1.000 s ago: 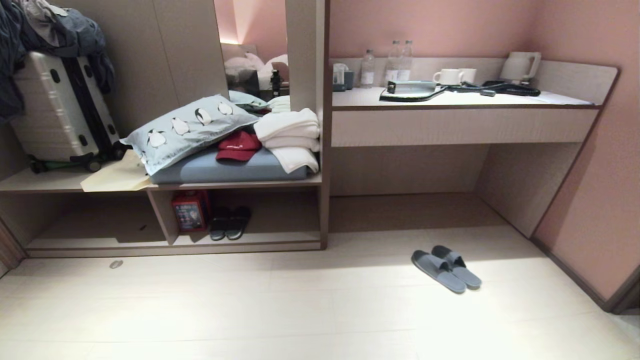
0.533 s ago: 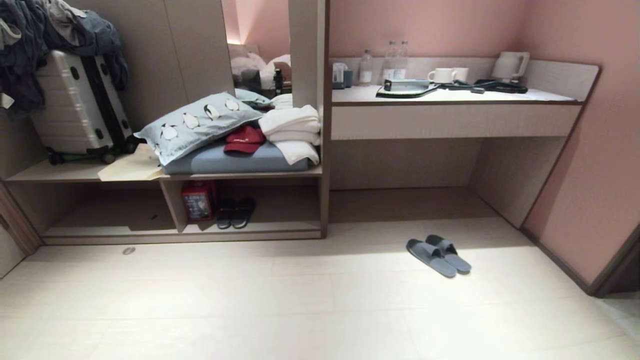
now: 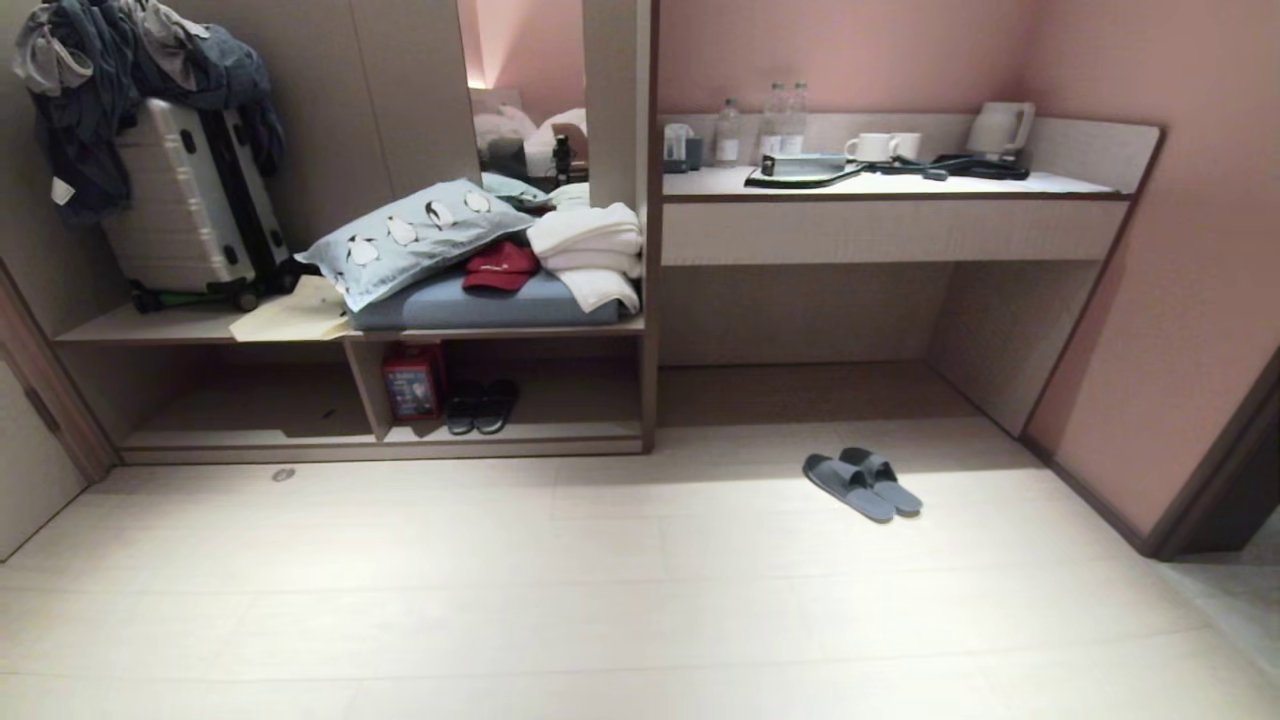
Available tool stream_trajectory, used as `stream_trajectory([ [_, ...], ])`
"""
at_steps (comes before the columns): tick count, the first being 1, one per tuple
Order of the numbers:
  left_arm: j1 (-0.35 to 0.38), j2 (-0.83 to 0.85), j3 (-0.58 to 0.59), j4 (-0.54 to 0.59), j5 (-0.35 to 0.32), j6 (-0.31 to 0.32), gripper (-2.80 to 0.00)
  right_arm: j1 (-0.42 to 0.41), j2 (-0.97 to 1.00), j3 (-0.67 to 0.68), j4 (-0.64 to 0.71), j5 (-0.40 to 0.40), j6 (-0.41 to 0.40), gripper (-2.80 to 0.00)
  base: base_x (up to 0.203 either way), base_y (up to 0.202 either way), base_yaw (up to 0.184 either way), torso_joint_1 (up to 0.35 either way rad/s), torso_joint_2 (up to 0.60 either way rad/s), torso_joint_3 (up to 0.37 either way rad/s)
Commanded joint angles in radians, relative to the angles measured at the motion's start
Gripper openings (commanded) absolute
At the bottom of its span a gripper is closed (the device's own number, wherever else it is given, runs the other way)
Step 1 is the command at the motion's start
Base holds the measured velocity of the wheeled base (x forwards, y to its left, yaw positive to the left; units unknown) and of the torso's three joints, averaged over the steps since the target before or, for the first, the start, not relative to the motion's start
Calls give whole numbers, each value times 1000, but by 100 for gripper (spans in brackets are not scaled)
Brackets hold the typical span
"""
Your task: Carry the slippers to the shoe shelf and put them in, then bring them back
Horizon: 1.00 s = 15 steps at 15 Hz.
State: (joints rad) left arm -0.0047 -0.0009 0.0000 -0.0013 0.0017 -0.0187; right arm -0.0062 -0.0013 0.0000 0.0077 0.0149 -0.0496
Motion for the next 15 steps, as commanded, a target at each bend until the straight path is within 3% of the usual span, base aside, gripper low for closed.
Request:
stream_trajectory([
  [1, 0, 1, 2, 0, 0, 0, -280, 0, -2, 2, 0, 0, -1, -280, -192, 0, 2, 4, 2, 2],
  [15, 0, 1, 2, 0, 0, 0, -280, 0, -2, 2, 0, 0, -1, -280, -195, 0, 2, 2, 2, 1],
])
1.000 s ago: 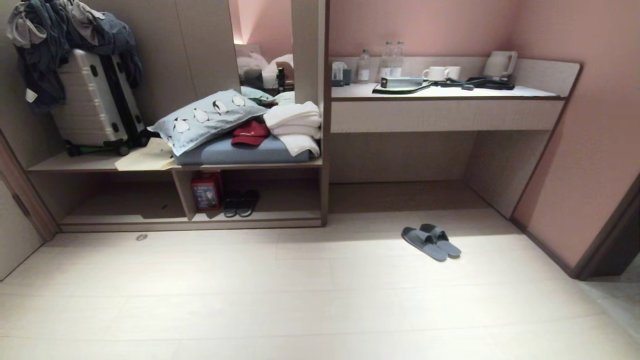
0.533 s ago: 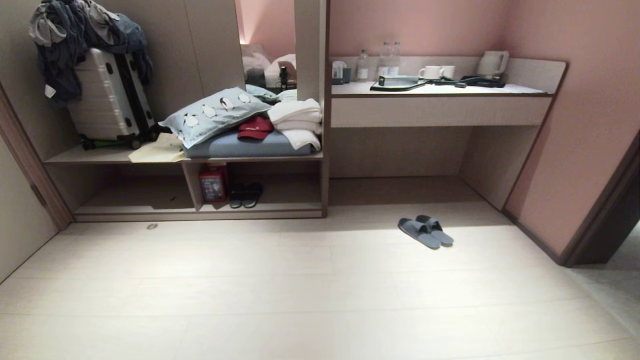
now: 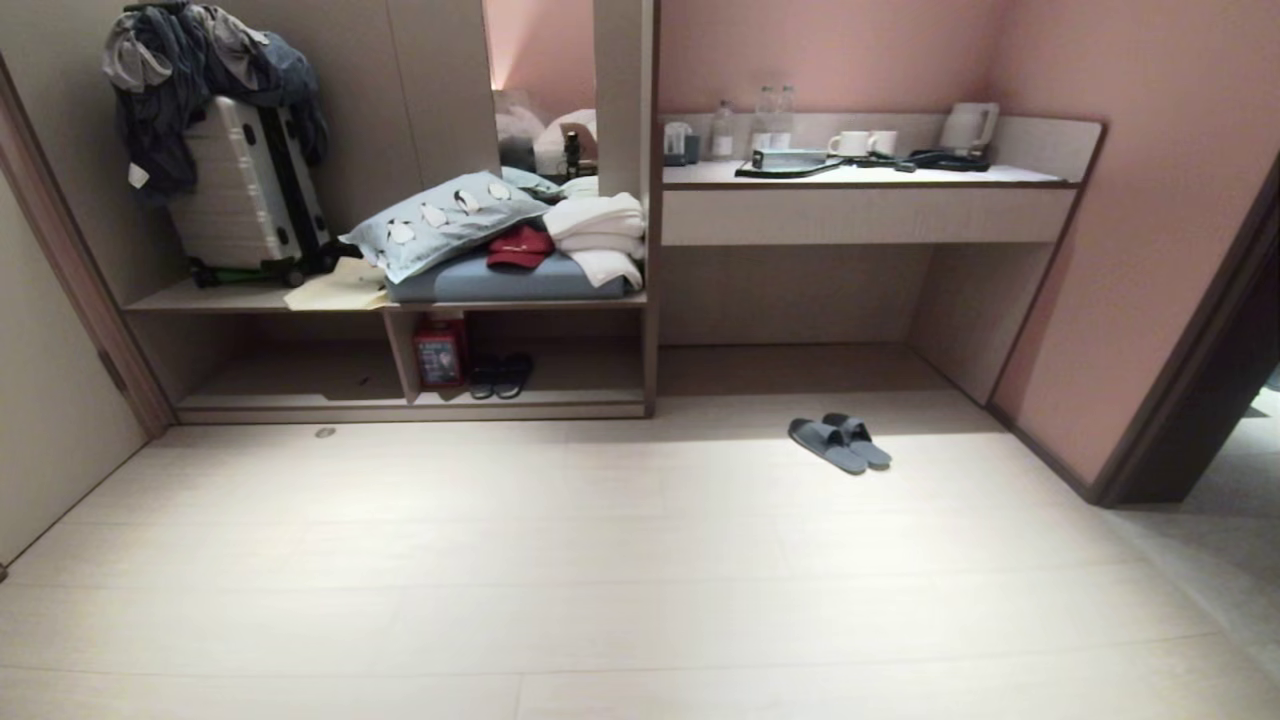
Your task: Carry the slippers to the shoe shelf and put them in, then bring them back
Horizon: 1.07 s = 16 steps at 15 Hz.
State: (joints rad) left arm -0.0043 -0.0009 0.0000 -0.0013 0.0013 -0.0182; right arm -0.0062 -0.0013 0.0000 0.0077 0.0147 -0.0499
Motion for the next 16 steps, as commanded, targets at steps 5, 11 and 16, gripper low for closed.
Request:
stream_trajectory([
  [5, 0, 1, 2, 0, 0, 6, -280, 0, -2, 2, 0, 1, -1, -280, -189, 0, 2, 5, 3, 5],
  [11, 0, 1, 2, 0, 0, 6, -280, 0, -2, 2, -2, 1, -1, -280, -16, 0, 0, -1, -1, 0],
  [16, 0, 1, 2, 0, 0, 6, -280, 0, -2, 2, 0, 1, -1, -280, 0, 0, 0, 0, 0, 0],
])
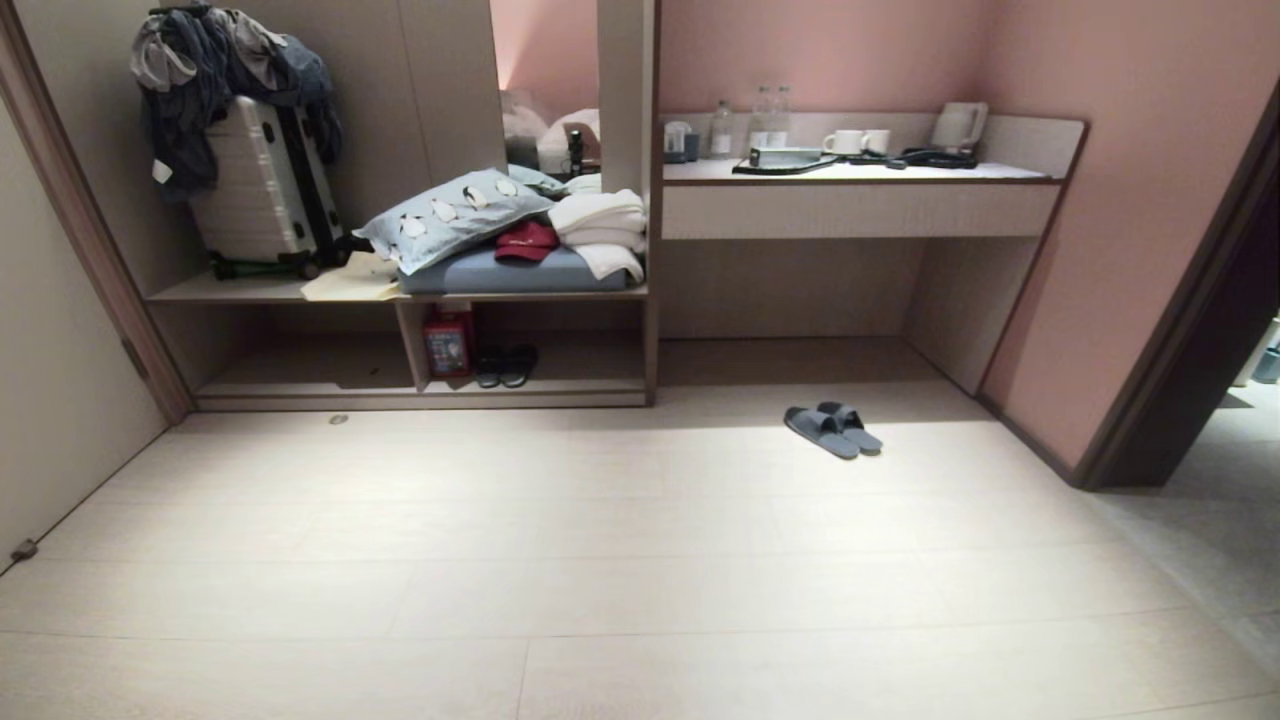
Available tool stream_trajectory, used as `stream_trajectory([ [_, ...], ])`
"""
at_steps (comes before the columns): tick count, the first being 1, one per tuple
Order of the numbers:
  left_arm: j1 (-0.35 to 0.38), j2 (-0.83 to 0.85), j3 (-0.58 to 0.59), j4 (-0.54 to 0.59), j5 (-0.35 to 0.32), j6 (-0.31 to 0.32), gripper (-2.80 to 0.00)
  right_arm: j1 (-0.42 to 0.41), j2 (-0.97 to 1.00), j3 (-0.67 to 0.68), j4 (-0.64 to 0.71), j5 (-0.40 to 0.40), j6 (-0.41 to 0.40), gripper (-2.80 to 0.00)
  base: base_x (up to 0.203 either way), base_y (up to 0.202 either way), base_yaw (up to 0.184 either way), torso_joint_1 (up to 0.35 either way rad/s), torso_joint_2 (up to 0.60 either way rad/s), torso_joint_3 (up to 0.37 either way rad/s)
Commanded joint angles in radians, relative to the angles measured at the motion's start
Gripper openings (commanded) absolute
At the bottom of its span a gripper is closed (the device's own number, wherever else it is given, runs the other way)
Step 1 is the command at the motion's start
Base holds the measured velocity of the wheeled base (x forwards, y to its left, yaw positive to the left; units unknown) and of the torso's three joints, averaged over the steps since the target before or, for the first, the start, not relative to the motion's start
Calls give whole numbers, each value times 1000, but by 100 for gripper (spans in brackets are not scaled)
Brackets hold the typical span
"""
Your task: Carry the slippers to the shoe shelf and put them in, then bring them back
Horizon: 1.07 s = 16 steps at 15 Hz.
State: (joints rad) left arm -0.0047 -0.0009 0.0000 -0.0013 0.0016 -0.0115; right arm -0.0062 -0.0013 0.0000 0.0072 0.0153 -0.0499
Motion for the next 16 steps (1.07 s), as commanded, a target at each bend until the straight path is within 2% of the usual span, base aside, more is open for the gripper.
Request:
stream_trajectory([
  [1, 0, 1, 2, 0, 0, -1, -280, 0, -2, 2, 0, 0, -1, -280, 0, 0, 0, 0, 0, 0],
  [16, 0, 1, 2, 0, 0, -1, -280, 0, -2, 0, 2, -8, -1, -280, 0, 0, 0, 0, 0, 0],
])
